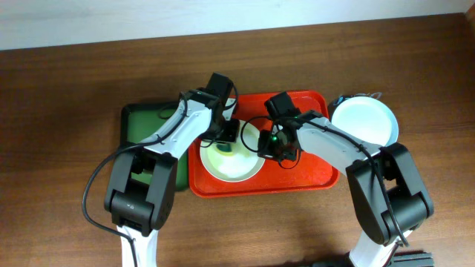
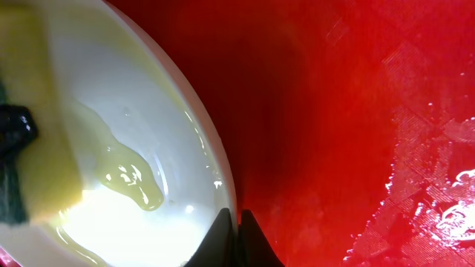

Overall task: Clean dirty plates on tray and stack at the side
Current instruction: 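Scrub the cream plate with the sponge while the right gripper holds it, then put the sponge back in the green tray and retract the left arm, then lift the cream plate with the right gripper and carry it left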

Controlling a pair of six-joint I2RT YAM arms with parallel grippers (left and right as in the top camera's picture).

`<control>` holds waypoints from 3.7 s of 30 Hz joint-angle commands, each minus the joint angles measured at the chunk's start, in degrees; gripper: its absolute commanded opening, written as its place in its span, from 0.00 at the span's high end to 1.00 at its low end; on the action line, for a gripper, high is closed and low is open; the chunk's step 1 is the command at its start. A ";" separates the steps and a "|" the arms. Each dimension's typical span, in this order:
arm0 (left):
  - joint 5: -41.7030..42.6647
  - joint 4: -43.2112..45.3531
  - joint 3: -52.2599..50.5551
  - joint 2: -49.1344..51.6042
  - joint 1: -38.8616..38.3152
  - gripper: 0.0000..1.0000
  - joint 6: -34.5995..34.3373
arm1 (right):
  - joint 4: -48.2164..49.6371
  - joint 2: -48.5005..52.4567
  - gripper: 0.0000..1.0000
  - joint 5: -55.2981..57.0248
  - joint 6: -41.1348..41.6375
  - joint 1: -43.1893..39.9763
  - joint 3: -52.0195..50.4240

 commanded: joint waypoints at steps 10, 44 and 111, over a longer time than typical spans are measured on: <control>-10.73 -2.91 -1.68 -2.45 -0.07 1.00 0.50 | 0.33 -0.20 0.96 1.42 0.31 0.33 -0.85; -17.40 -3.08 -12.31 -8.68 18.71 0.98 0.31 | 0.28 -0.20 0.96 1.62 -0.15 0.33 -0.85; -16.94 -17.53 15.56 -23.15 35.32 0.01 -5.33 | 1.90 -0.59 0.96 29.94 2.01 23.45 19.30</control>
